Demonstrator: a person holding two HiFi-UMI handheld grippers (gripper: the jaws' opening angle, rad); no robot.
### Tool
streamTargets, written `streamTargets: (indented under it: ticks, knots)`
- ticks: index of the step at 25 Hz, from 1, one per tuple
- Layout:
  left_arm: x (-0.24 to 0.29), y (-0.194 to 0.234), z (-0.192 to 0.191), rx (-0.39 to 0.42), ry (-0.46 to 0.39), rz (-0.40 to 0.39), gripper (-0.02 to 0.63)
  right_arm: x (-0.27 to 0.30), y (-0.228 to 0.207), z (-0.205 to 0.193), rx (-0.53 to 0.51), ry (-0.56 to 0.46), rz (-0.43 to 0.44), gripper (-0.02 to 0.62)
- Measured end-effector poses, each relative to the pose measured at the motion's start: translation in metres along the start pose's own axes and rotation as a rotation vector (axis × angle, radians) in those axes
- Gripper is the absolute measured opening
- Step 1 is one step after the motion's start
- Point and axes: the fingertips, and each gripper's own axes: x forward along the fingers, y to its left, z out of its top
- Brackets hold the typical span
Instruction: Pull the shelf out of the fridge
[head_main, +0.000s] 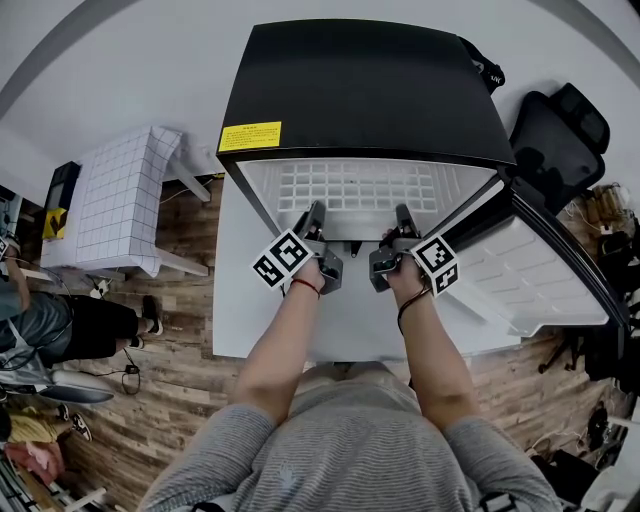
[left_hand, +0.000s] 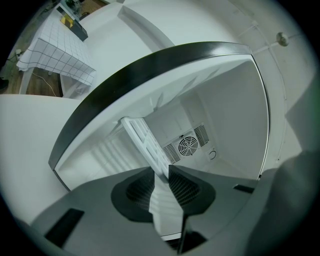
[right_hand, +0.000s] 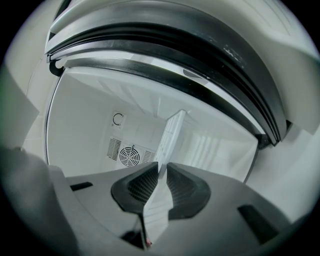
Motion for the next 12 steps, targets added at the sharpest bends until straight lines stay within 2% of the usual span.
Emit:
streamTargets:
  ticks: [12]
  knots:
    - [-0.0006, -0.0002, -0.0003, -0.011, 0.0, 0.003, 0.095, -0.0006, 0.0001, -0.0001, 0.008, -0.001, -0.001, 0.06]
